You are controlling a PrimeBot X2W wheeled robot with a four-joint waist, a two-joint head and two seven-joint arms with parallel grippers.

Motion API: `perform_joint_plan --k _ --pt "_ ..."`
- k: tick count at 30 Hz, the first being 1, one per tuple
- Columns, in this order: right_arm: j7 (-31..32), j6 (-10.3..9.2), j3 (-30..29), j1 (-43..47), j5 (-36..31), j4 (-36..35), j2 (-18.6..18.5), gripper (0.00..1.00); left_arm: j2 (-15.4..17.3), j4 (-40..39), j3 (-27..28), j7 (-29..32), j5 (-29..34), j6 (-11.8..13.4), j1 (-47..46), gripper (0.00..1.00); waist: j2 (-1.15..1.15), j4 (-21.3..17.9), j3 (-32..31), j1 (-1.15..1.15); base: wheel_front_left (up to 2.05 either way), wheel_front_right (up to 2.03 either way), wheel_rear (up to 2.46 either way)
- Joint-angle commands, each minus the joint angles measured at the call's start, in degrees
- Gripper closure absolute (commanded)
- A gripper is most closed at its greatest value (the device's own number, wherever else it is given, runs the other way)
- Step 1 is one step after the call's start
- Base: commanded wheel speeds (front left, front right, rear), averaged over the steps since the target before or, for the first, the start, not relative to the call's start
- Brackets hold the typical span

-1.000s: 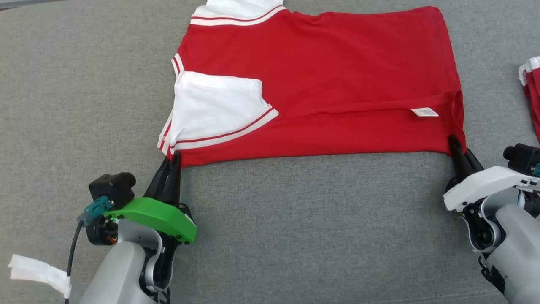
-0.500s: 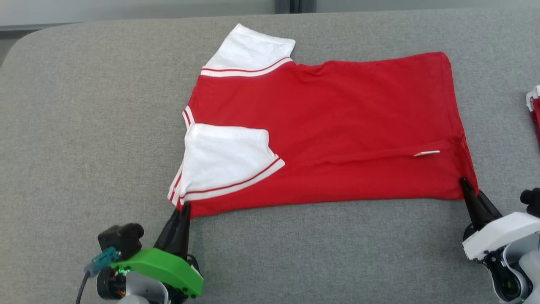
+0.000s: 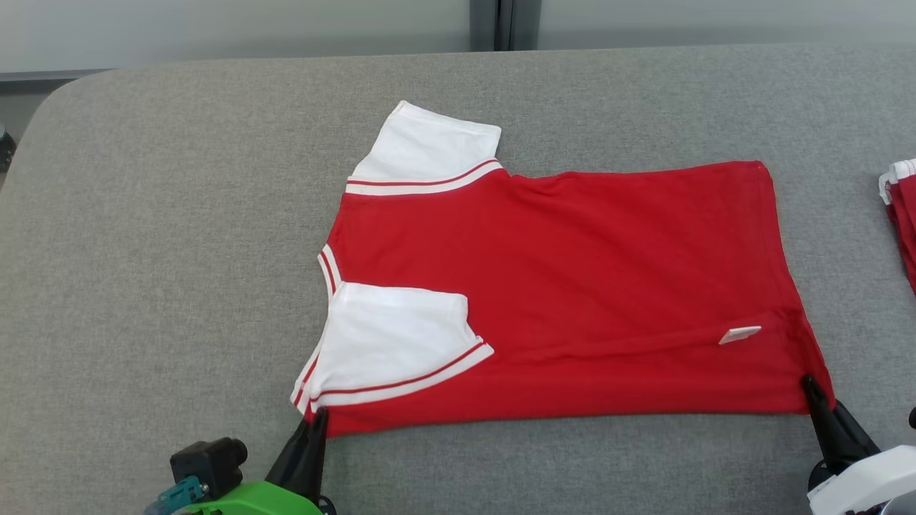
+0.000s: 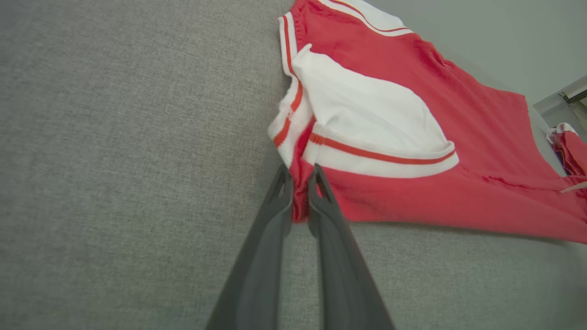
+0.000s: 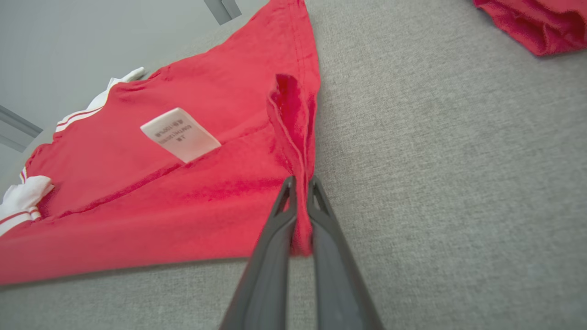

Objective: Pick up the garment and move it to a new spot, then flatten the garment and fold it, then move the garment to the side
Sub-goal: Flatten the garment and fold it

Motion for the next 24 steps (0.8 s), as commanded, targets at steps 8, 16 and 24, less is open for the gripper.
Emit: perform_joint_plan --k 8,16,24 --pt "0.0 -0.09 -0.3 1.68 -2.04 0.7 1.22 0.6 1.39 1.11 -2.21 4.89 1.02 2.03 0.78 1.0 0.0 -0.98 -0.29 0.0 0.0 0.0 0.0" --pt "0.0 -0.08 -5.81 2.56 -5.5 -0.85 2.76 0.0 2.76 -3.78 -0.43 5.79 1.8 5.34 -1.12 0.0 0.0 -1.64 -1.85 0.0 0.0 0.0 0.0" --pt "0.0 -0.06 -8.89 -2.97 -11.93 -4.13 6.83 0.0 7.36 -10.66 0.87 11.02 6.24 3.51 -19.92 0.0 0.0 -4.5 3.69 0.0 0.0 0.0 0.0"
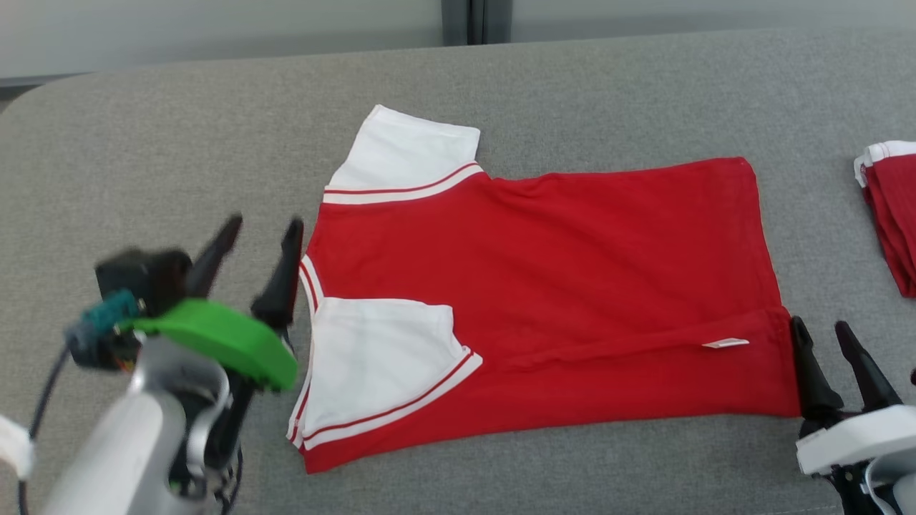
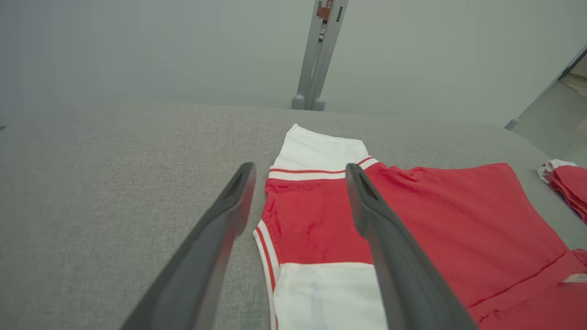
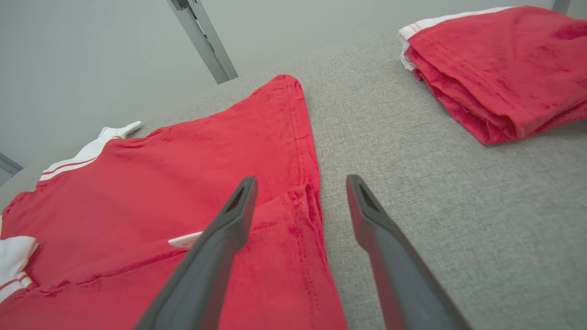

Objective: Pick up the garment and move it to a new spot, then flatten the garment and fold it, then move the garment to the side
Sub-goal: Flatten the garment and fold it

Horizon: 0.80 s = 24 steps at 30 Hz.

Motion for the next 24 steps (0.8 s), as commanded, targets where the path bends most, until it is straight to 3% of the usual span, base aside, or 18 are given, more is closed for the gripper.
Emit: perform_joint_plan --k 1,5,9,11,19,24 --pt "0.0 0.0 0.64 -2.09 -1.05 -0.48 0.53 0.0 1.16 0.21 0.27 1.58 1.11 -0.87 -5.98 0.0 0.0 -2.66 4.1 0.0 0.0 0.0 0.0" --pt "0.0 0.0 2.62 -6.71 -2.27 -0.67 1.32 0.0 3.98 5.2 -1.46 7.6 3.68 -5.41 -21.21 0.0 0.0 -5.57 7.94 0.0 0.0 0.0 0.0" --pt "0.0 0.0 3.93 -10.04 -2.7 -0.53 1.98 0.0 4.11 13.98 -4.22 15.85 1.8 -11.5 -33.29 0.0 0.0 -8.82 10.6 0.0 0.0 0.0 0.0" --pt "0.0 0.0 4.35 -11.49 -2.68 -0.57 2.38 0.0 4.0 18.83 -5.23 19.53 1.11 -13.12 -38.45 0.0 0.0 -10.43 11.74 0.0 0.0 0.0 0.0" --pt "0.0 0.0 5.94 -14.62 -2.0 -1.23 3.74 0.0 4.1 37.34 -8.69 24.93 3.21 -14.98 -50.26 0.0 0.0 -15.87 16.57 0.0 0.0 0.0 0.0" --pt "0.0 0.0 6.13 -15.62 -1.59 -1.36 4.13 0.0 5.77 45.65 -11.03 24.47 6.83 -14.97 -53.5 0.0 0.0 -17.6 18.92 0.0 0.0 0.0 0.0"
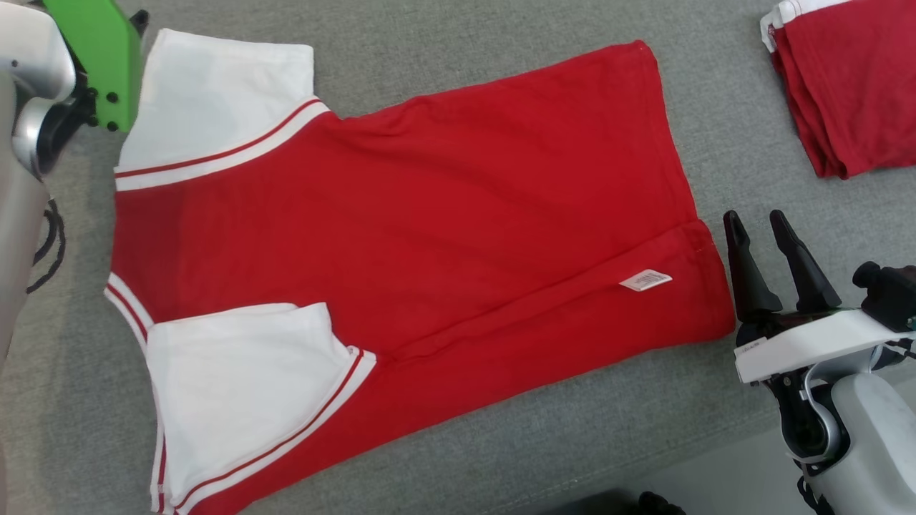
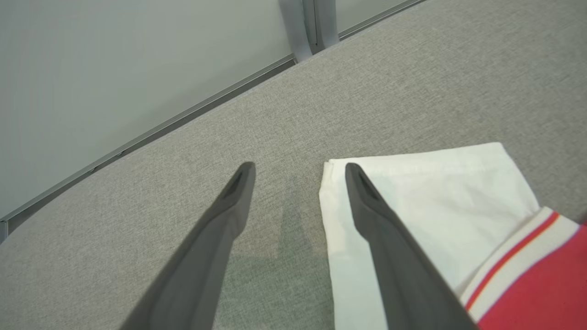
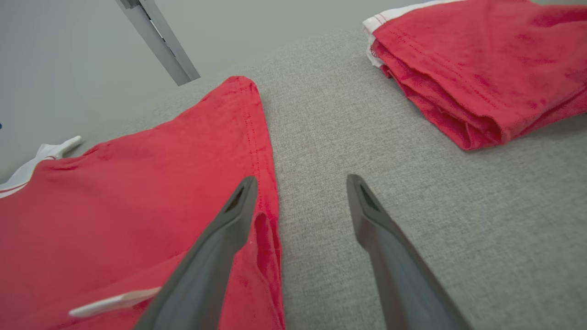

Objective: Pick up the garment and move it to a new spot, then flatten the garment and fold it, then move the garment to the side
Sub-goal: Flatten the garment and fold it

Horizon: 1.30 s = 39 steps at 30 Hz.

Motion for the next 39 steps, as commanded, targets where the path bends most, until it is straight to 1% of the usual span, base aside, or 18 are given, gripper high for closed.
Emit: perform_joint_plan --k 1,3,6,13,16,17,18,19,20,21,25,31,35,39 --pt "0.0 0.0 0.08 -1.06 0.21 -0.06 0.35 0.0 0.63 1.69 -0.29 -0.52 0.71 0.04 -1.22 0.0 0.0 -3.58 3.73 0.0 0.0 0.0 0.0" --pt "0.0 0.0 0.16 -1.32 0.05 0.08 0.55 0.0 0.74 4.28 -0.1 -1.18 0.54 0.24 -1.75 0.0 0.0 -3.93 4.17 0.0 0.0 0.0 0.0" --pt "0.0 0.0 0.35 -1.67 -0.04 0.24 0.7 0.0 0.88 7.09 -0.46 -1.99 0.6 -0.11 -2.16 0.0 0.0 -4.18 4.54 0.0 0.0 0.0 0.0" --pt "0.0 0.0 0.16 -1.88 -0.33 0.49 0.82 0.0 0.81 10.96 -2.01 -4.4 1.36 -0.54 -2.99 0.0 0.0 -4.28 4.93 0.0 0.0 0.0 0.0" --pt "0.0 0.0 0.25 -2.1 -0.38 0.59 0.86 0.0 0.27 12.61 -2.49 -3.82 0.59 -0.76 -3.22 0.0 0.0 -4.37 4.87 0.0 0.0 0.0 0.0" --pt "0.0 0.0 0.23 -2.12 -0.44 0.64 0.86 0.0 0.2 12.91 -2.85 -3.57 0.5 -0.85 -3.26 0.06 0.0 -4.36 4.82 0.0 0.0 0.0 0.0" --pt "0.0 0.0 0.18 -2.11 -0.46 0.71 0.88 0.0 0.12 13.42 -3.12 -3.09 0.16 -0.91 -3.17 0.39 0.0 -4.35 4.74 0.0 0.0 0.0 0.0" --pt "0.0 0.0 0.1 -2.04 -0.44 0.77 0.86 0.0 0.07 13.8 -3.38 -2.79 0.01 -0.99 -3.16 0.6 0.0 -4.33 4.66 0.0 0.0 0.0 0.0" --pt "0.0 0.0 -0.03 -1.91 -0.46 0.82 0.74 0.0 -0.01 14.3 -3.63 -2.18 -0.29 -1.06 -3.18 0.94 0.0 -4.29 4.54 0.0 0.0 0.0 0.0" --pt "0.0 0.0 -0.12 -1.78 -0.48 0.87 0.64 0.0 -0.1 14.69 -3.78 -1.51 -0.68 -1.1 -3.11 1.0 0.0 -4.26 4.44 0.0 0.0 0.0 0.0" --pt "0.0 0.0 -0.65 -1.22 -0.58 0.85 0.28 0.0 -0.55 15.38 -4.07 0.13 -2.56 -1.09 -2.94 1.0 0.0 -3.99 3.85 0.0 0.0 0.0 0.0" --pt "0.0 0.0 -0.51 -2.11 -0.97 0.45 -0.46 0.0 -1.54 11.86 -5.67 -5.34 -4.43 -1.19 -3.33 1.0 0.0 -2.52 1.53 0.0 0.0 0.0 0.0" --pt "0.0 0.0 1.58 -4.15 0.49 2.11 -1.92 0.0 -2.21 9.65 -7.48 -7.66 -6.89 -1.21 -2.53 1.0 0.0 -0.79 -0.76 0.0 0.0 0.0 0.0" --pt "3.44 0.0 4.04 -9.32 3.43 4.95 -4.24 0.0 -2.0 6.9 -9.84 -8.59 -9.17 -1.2 -2.07 1.0 0.0 1.22 -2.32 0.0 0.0 0.0 0.0"
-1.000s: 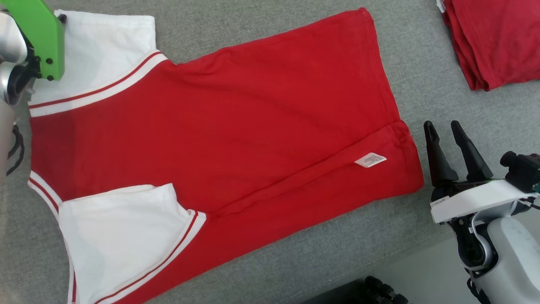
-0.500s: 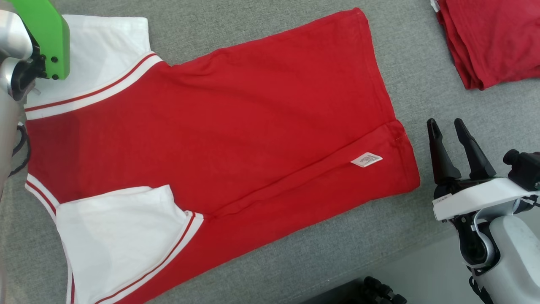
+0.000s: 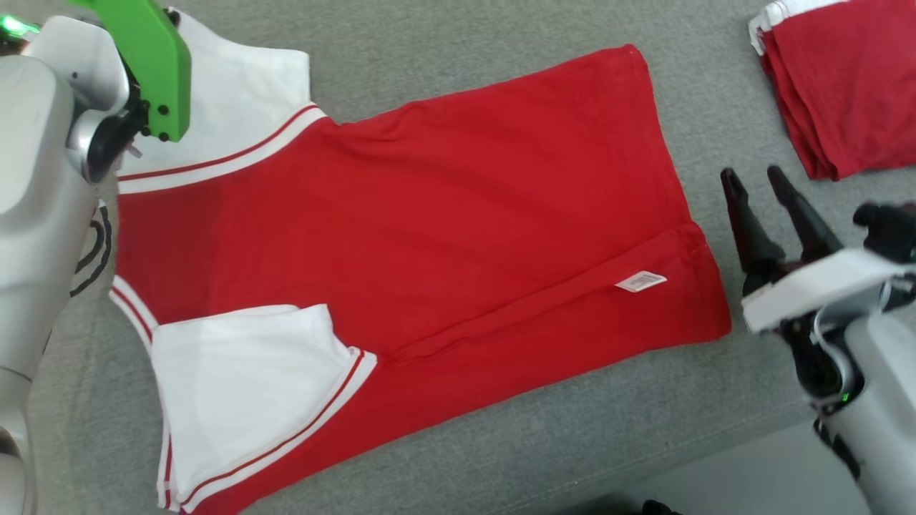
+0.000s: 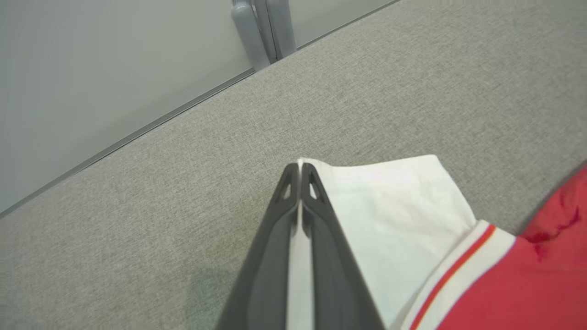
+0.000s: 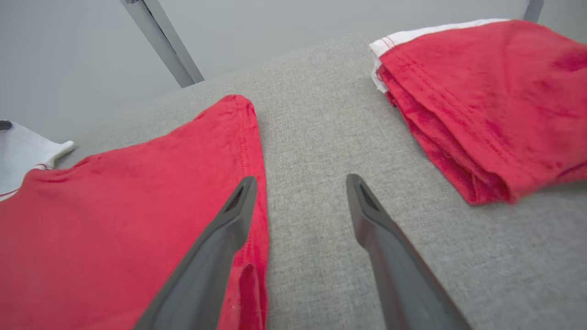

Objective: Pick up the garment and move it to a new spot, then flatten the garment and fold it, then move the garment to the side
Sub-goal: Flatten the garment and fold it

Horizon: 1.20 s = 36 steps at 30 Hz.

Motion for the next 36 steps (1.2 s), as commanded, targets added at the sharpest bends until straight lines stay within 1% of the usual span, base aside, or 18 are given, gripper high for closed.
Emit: perform_joint_plan --k 1,5,10,14,20,24,29,31,32,33,34,35,36 --pt "1.66 0.0 0.48 -2.95 0.13 1.3 -1.26 0.0 0.64 -0.95 -0.78 -0.54 -0.66 -0.1 0.98 1.0 0.0 2.29 -1.89 0.0 0.0 0.0 0.0" --pt "6.57 0.0 1.67 -10.97 -1.63 7.2 -2.98 0.0 1.8 -4.68 -3.09 -1.01 -2.36 -0.1 0.95 1.0 0.0 4.17 -1.53 0.0 0.0 0.0 0.0" --pt "11.33 0.0 4.11 -20.68 -3.63 15.93 -2.34 0.0 3.17 -9.51 -5.82 -0.87 -3.55 -0.09 0.74 1.0 0.0 6.46 0.14 0.0 0.0 0.0 0.0" --pt "12.96 0.0 6.5 -26.38 -4.72 22.15 -1.24 0.0 4.21 -12.53 -7.38 -0.58 -4.23 -0.04 0.42 1.0 0.0 7.67 1.41 0.0 0.0 0.0 0.0" --pt "14.23 0.0 10.06 -31.86 -4.19 29.26 -0.2 0.0 5.4 -14.57 -8.93 -0.55 -4.53 -0.04 -0.14 1.0 0.0 8.7 2.11 0.0 0.0 0.0 0.0" --pt "14.62 0.0 12.74 -33.76 -3.0 31.78 0.43 0.0 5.68 -14.93 -9.32 -0.4 -4.87 -0.05 -0.35 1.0 0.0 8.99 2.17 0.0 0.0 0.0 0.0" --pt "13.88 0.0 16.47 -35.19 -1.62 33.12 0.97 0.0 6.27 -15.01 -9.69 -0.46 -5.4 -0.05 -0.16 1.0 0.0 8.9 2.15 0.0 0.0 0.0 0.0" --pt "13.36 0.01 18.06 -35.68 -1.41 33.37 0.85 0.06 6.46 -15.06 -9.83 -0.56 -5.5 -0.04 -0.06 1.0 0.0 8.79 2.12 0.0 0.0 0.0 0.0" --pt "13.19 0.0 19.04 -35.93 -1.53 33.59 0.76 0.24 6.53 -15.06 -9.89 -0.65 -5.55 -0.05 -0.04 1.0 0.0 8.73 2.11 0.0 0.0 0.0 0.0" --pt "12.92 0.0 19.84 -36.23 -1.83 33.78 0.62 0.35 6.57 -15.11 -9.95 -0.75 -5.61 -0.05 -0.03 1.0 0.0 8.68 2.09 0.0 0.0 0.0 0.0" --pt "12.73 0.0 20.85 -36.59 -2.24 33.98 0.53 0.59 6.66 -15.11 -10.01 -0.88 -5.7 -0.05 0.0 1.0 0.0 8.62 2.05 0.0 0.0 0.0 0.0" --pt "12.46 0.0 21.53 -36.73 -2.4 34.16 0.55 0.69 6.71 -15.1 -10.04 -1.02 -5.75 -0.04 0.04 1.0 0.0 8.55 1.99 0.0 0.0 0.0 0.0" --pt "12.08 0.0 22.17 -36.95 -2.47 34.43 0.6 0.87 6.8 -15.05 -10.07 -1.04 -5.85 -0.04 0.11 1.0 0.0 8.45 1.92 0.0 0.0 0.0 0.0"
